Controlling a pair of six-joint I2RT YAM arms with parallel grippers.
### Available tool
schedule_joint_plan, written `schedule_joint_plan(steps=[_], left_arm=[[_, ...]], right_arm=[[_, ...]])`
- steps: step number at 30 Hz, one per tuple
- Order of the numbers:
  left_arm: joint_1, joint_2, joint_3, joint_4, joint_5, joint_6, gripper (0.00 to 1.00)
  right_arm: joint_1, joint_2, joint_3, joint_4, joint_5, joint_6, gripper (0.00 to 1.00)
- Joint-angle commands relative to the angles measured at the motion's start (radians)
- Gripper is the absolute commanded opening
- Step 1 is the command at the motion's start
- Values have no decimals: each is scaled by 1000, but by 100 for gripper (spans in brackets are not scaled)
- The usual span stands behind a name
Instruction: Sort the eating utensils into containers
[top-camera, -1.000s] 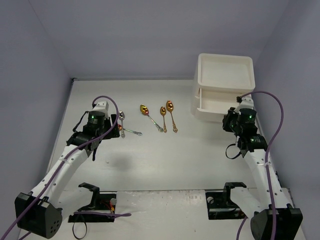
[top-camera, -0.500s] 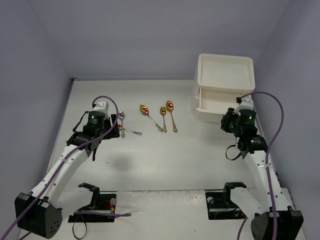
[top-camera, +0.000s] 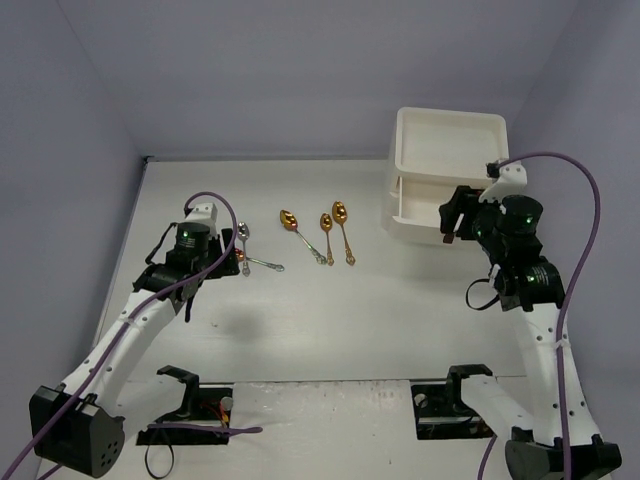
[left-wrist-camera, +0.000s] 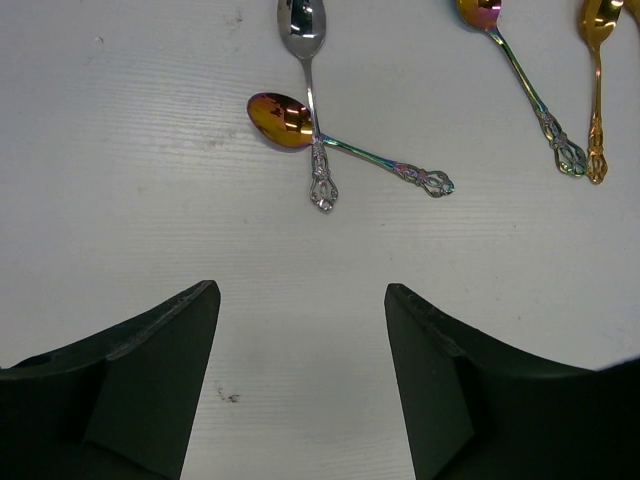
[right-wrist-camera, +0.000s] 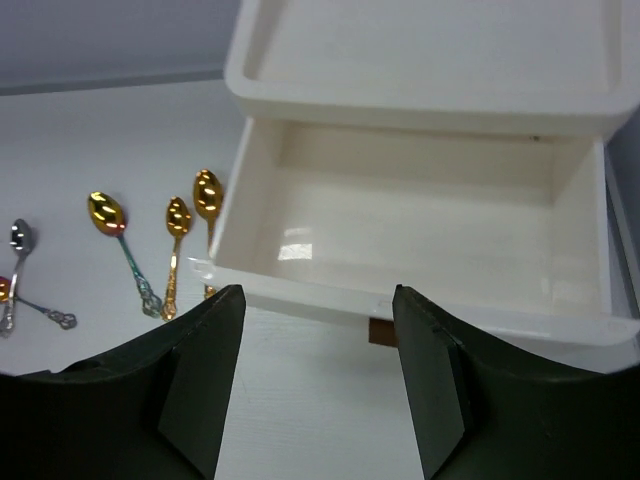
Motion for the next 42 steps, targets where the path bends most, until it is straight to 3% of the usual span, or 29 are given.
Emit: schedule_joint_plan(steps=[1, 9, 12, 17, 22, 30, 42], left_arm=[[8, -38, 29, 23, -32, 12, 64], [11, -108, 64, -51, -70, 40, 64], [11, -139, 70, -81, -89, 54, 64], [12, -197, 51, -117, -124, 64, 64], [12, -255, -5, -106, -162, 71, 64], [12, -209, 0, -91, -188, 83, 64], [11, -209, -3, -90, -192, 80, 64]], right_arm=[[81, 91, 168, 43, -91, -38, 59], [469, 358, 363, 56, 112, -46, 60], [570, 497, 398, 67, 94, -66, 61], [638, 717, 454, 72, -1, -84, 60], [644, 922, 516, 75, -55, -138, 57], [637, 1191, 664, 74, -74, -182, 54], [597, 1388, 810, 74, -91, -203, 48]])
